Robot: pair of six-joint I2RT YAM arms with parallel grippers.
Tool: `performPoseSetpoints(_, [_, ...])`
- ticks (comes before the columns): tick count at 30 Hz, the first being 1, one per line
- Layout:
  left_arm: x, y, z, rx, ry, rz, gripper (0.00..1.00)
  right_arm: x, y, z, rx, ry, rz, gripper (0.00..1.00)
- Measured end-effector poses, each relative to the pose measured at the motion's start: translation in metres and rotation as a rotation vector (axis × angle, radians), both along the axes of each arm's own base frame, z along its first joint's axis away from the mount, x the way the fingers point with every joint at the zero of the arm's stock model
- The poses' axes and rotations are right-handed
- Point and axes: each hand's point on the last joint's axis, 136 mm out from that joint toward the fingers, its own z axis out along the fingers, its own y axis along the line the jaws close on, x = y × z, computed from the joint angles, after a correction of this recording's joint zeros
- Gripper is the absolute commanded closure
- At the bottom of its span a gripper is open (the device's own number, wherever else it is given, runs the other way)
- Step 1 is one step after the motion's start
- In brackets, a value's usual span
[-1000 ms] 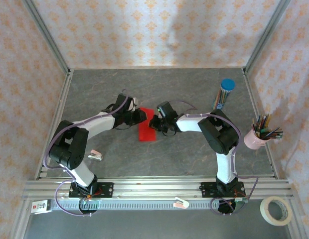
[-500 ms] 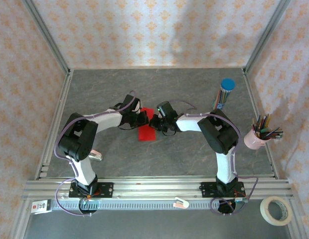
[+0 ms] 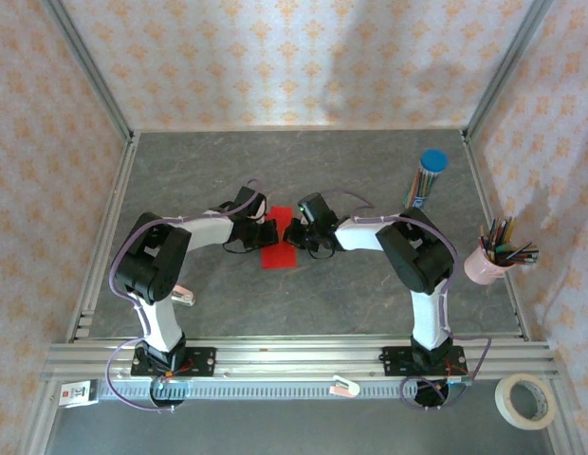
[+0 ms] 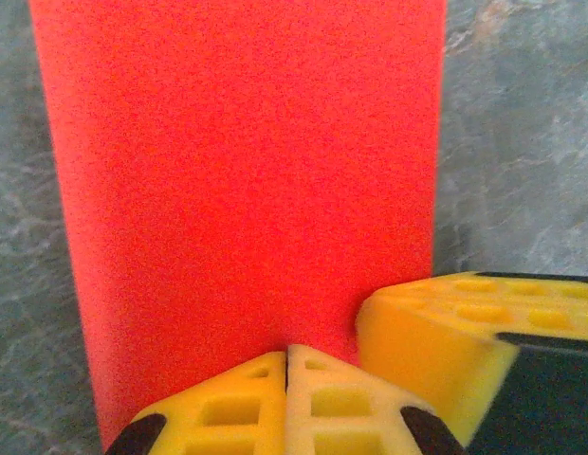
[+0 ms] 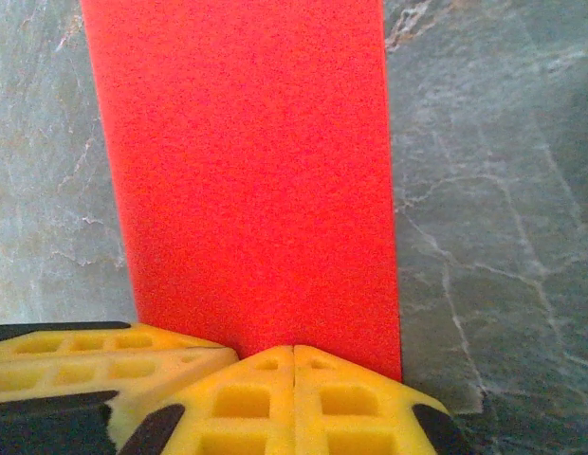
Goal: Fold a paper plane with a square sheet of paper (pick it up from the middle)
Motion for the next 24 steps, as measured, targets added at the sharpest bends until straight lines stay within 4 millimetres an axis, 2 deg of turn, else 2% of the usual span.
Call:
performPoseSetpoints(14, [0.0,0.014,-0.003,0.022,-0.041,-0.059,1.0,0.001,0.0,-0.004,-0.035,-0.007,0.015,0.97])
performPoseSetpoints(16, [-0.002,0.024,-0.003,0.02,-0.043,-0.04,1.0,0.001,0.0,-0.004,-0.038,-0.013,0.022,0.97])
performPoseSetpoints(22, [-0.002,0.071,0.003,0.006,-0.035,0.088,1.0,0.001,-0.001,-0.004,-0.048,-0.027,0.038,0.97])
performPoseSetpoints(24, [0.002,0.071,0.011,-0.027,-0.053,0.105,1.0,0.001,-0.001,-0.004,-0.049,-0.03,0.041,0.97])
